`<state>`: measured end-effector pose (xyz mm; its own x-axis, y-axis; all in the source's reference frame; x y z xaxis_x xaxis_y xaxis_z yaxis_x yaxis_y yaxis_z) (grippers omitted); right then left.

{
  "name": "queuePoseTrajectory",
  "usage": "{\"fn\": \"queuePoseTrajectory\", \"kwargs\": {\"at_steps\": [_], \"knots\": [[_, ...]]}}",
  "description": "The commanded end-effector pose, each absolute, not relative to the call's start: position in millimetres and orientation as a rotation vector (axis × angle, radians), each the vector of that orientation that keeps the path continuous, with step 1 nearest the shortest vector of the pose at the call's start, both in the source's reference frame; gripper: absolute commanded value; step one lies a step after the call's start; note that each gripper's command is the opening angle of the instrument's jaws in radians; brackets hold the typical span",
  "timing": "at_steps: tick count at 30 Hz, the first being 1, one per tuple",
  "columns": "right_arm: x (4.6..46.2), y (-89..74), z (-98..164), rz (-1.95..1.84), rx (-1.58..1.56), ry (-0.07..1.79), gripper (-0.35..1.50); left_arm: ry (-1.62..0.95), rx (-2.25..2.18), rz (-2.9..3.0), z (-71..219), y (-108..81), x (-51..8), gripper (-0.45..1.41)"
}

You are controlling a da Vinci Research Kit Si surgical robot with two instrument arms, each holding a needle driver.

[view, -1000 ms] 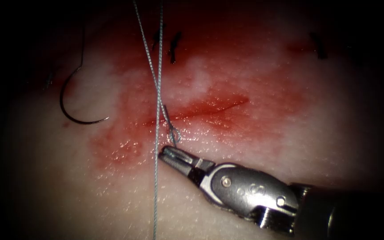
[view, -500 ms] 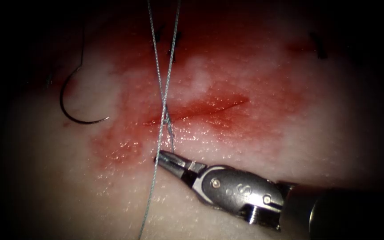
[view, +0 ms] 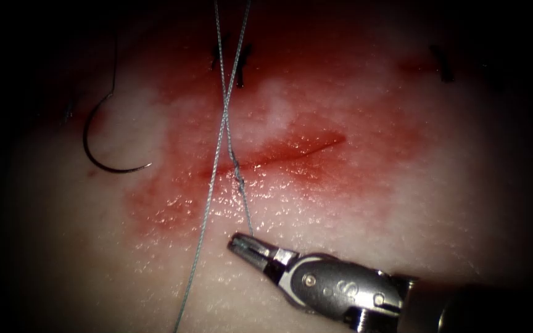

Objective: Wound Closure

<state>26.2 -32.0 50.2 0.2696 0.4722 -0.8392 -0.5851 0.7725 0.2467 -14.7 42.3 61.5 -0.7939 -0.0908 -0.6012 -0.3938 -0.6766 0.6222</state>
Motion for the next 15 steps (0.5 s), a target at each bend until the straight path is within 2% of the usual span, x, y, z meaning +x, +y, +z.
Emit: {"fn": "queuePoseTrajectory", "kwargs": {"at_steps": [1,15], "knots": [[26.7,-33.1,50.8,0.717,-0.114,1.084,-0.35,1.180,-0.915,2.573,62.0,43.2,-15.1,-0.45],[26.2,-35.9,51.6,0.729,-0.079,1.052,-0.35,1.222,-0.863,2.635,61.9,44.7,-15.2,-0.45]]}}
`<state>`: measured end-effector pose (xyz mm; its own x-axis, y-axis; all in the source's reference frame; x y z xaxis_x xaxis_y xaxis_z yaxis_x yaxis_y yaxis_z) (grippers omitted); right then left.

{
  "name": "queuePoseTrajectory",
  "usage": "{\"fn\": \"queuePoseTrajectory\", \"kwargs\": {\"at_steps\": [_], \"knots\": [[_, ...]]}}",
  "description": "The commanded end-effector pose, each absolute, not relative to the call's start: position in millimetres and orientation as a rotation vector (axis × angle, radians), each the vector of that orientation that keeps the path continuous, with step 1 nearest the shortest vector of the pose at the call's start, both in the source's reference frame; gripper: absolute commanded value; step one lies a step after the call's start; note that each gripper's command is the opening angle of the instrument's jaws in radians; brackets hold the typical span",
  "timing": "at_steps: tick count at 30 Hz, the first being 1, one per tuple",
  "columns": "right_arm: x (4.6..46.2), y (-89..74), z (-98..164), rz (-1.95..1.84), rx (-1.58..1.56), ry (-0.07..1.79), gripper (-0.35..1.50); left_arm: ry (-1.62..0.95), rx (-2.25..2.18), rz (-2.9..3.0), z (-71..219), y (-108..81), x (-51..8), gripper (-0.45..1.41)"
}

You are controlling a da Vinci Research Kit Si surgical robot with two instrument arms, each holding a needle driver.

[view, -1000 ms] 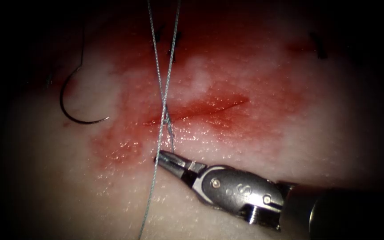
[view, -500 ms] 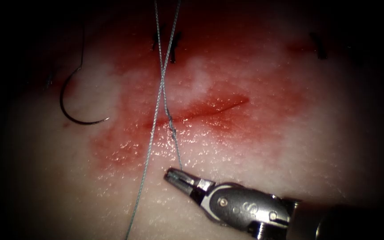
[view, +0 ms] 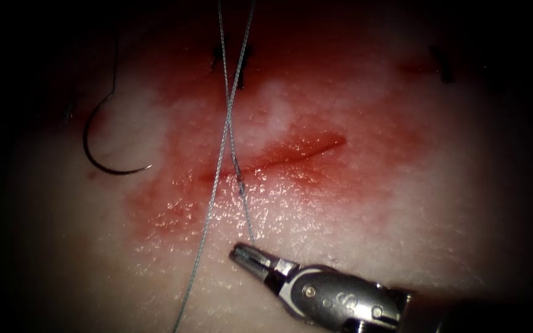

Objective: Wound Closure

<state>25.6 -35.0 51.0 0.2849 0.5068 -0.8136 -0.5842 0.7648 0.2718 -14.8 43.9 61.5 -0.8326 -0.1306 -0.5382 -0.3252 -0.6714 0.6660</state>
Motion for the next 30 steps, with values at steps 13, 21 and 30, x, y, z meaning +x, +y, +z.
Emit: {"fn": "queuePoseTrajectory", "kwargs": {"at_steps": [13,21,30], "knots": [[26.0,-36.8,51.0,0.733,-0.065,1.039,-0.35,1.224,-0.855,2.640,61.8,44.8,-15.2,-0.45],[26.4,-34.8,50.3,0.766,-0.087,1.098,-0.35,1.120,-1.130,2.552,61.4,42.7,-15.7,-0.45],[26.3,-32.9,49.4,0.784,-0.088,1.154,1.13,0.734,-1.946,2.360,59.3,36.9,-17.3,-0.45]]}}
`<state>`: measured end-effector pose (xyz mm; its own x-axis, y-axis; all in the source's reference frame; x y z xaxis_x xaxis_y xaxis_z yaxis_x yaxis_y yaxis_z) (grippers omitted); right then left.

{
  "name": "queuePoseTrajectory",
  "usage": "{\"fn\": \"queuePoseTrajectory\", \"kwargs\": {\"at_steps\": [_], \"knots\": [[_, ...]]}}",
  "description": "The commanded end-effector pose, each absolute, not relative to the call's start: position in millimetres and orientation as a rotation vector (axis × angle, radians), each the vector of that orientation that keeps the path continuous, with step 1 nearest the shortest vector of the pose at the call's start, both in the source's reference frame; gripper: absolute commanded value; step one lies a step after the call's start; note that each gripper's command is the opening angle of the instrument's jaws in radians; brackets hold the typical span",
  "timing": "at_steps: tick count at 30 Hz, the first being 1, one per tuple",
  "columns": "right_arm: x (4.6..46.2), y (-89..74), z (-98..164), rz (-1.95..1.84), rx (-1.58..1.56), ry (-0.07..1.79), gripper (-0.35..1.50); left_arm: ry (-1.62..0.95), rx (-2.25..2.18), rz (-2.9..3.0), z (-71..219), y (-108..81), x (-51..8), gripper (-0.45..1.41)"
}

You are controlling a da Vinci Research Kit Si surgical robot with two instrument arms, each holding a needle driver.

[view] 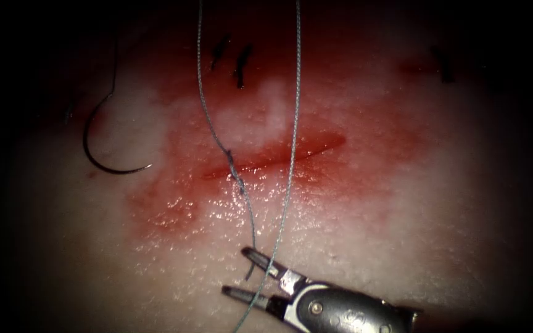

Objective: Wound Closure

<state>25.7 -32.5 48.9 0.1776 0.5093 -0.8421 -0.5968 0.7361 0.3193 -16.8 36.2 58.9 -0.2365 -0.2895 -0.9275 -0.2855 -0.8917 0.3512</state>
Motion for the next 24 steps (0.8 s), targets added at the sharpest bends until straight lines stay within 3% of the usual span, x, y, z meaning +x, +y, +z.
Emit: {"fn": "queuePoseTrajectory", "kwargs": {"at_steps": [1,7,15,22,24], "knots": [[26.3,-32.9,49.4,0.786,-0.089,1.156,1.20,-0.681,1.993,-2.332,59.0,36.3,-17.5,-0.45],[26.1,-32.9,49.2,0.785,-0.086,1.157,1.35,-0.345,2.244,-2.137,56.8,31.4,-18.8,-0.45],[24.3,-31.8,47.9,0.786,-0.066,1.185,1.41,-0.020,2.435,-1.952,52.7,24.9,-19.2,-0.45],[21.4,-30.1,46.7,0.756,-0.050,1.192,1.33,0.146,2.506,-1.805,47.8,19.9,-16.5,-0.45],[20.7,-29.3,46.3,0.709,-0.050,1.196,1.20,0.178,2.513,-1.775,46.6,18.5,-15.6,-0.45]]}}
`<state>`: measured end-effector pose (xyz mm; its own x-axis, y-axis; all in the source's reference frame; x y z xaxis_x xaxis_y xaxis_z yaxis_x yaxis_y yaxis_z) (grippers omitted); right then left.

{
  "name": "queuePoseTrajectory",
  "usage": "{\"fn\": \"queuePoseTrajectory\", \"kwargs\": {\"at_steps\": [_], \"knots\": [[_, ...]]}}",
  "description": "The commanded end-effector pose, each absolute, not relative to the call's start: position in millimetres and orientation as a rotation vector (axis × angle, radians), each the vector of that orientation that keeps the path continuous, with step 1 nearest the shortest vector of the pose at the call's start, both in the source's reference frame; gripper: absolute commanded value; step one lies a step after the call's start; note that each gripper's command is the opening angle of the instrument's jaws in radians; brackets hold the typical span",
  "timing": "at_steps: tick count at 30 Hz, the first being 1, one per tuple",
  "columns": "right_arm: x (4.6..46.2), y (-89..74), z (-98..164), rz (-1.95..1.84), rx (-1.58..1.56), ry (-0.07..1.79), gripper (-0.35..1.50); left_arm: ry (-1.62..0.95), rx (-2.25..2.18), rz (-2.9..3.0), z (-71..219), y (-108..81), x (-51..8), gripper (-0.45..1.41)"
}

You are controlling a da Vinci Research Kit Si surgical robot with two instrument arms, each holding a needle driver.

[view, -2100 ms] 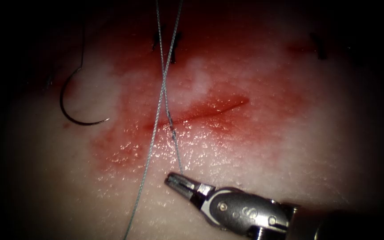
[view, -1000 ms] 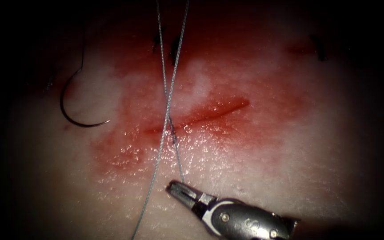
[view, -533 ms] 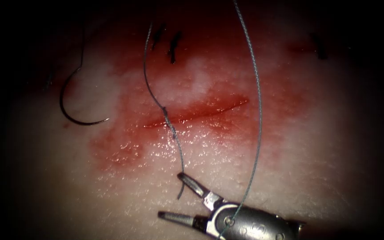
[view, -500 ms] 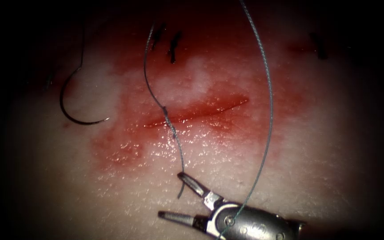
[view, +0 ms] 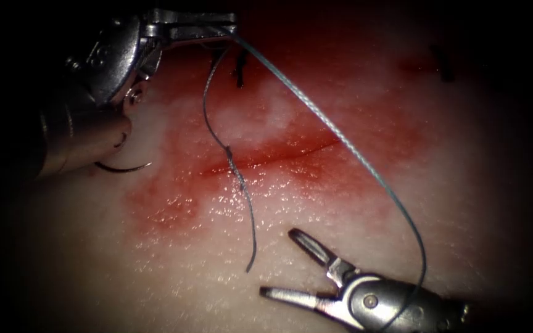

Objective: Wound Closure

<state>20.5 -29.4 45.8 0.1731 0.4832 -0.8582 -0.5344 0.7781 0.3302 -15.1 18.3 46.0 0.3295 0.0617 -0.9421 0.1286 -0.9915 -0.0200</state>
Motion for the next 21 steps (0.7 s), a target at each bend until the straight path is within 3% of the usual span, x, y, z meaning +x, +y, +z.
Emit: {"fn": "queuePoseTrajectory", "kwargs": {"at_steps": [1,2,5,7,8,21], "knots": [[20.5,-29.0,46.1,0.696,-0.048,1.198,1.13,0.193,2.528,-1.772,46.1,17.9,-15.1,-0.45],[20.3,-28.4,45.8,0.689,-0.041,1.200,0.98,0.196,2.528,-1.774,45.5,17.1,-14.6,-0.45],[20.2,-26.0,45.2,0.627,0.018,1.238,-0.03,0.248,2.486,-1.830,44.0,15.0,-12.9,-0.45],[20.3,-24.6,45.0,0.620,0.040,1.251,-0.28,0.261,2.463,-1.876,43.4,14.1,-12.1,-0.45],[20.5,-23.7,45.1,0.618,0.050,1.265,-0.35,0.266,2.451,-1.899,43.2,13.8,-11.9,-0.45],[26.4,-17.1,47.8,0.758,0.253,1.295,-0.35,0.263,2.333,-1.992,42.2,8.4,-13.2,-0.45]]}}
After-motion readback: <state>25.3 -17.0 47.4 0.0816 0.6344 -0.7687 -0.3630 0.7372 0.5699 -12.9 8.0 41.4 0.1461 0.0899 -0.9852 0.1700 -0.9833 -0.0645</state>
